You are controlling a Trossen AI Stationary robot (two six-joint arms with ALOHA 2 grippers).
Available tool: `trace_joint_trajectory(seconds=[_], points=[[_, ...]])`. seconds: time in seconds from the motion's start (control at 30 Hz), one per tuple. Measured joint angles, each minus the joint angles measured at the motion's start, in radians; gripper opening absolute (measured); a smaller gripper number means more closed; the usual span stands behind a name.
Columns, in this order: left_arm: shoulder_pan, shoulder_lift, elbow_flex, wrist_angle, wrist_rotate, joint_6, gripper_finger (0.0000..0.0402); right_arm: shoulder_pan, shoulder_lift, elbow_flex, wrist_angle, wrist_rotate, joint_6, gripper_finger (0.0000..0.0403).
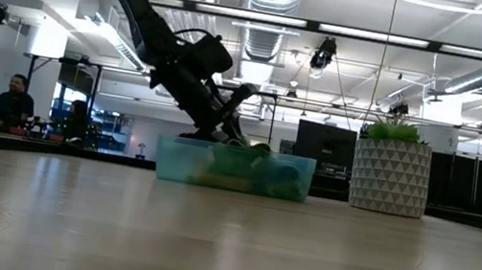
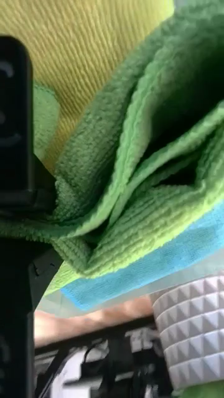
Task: Fold microfiber towels
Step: Put the green microfiber cloth into the blue bin
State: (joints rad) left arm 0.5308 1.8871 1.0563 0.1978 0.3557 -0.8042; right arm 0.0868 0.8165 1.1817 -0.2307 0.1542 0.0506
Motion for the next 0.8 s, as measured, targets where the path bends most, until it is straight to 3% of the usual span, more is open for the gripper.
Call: trace_joint_trajectory(seconds=[0.27, 0.47, 0.6, 0.8], points=[[0.003, -0.088, 0.078, -0.266, -0.111, 0.088, 0.0024, 0.000, 0.009, -0.002, -0.002, -0.004, 0.001, 0.0068], [0.003, -0.086, 0.154, -0.493, -0.159, 0.208, 0.0036, 0.000, 0.029, 0.000, -0.001, -0.004, -0.002, 0.0068], [0.003, -0.080, 0.143, -0.521, -0.183, 0.226, 0.0082, 0.000, 0.037, 0.002, 0.004, -0.022, -0.005, 0.0068], [0.005, -0.083, 0.138, -0.570, -0.260, 0.266, 0.0197, 0.000, 0.045, 0.002, 0.003, -0.040, 0.014, 0.0068]])
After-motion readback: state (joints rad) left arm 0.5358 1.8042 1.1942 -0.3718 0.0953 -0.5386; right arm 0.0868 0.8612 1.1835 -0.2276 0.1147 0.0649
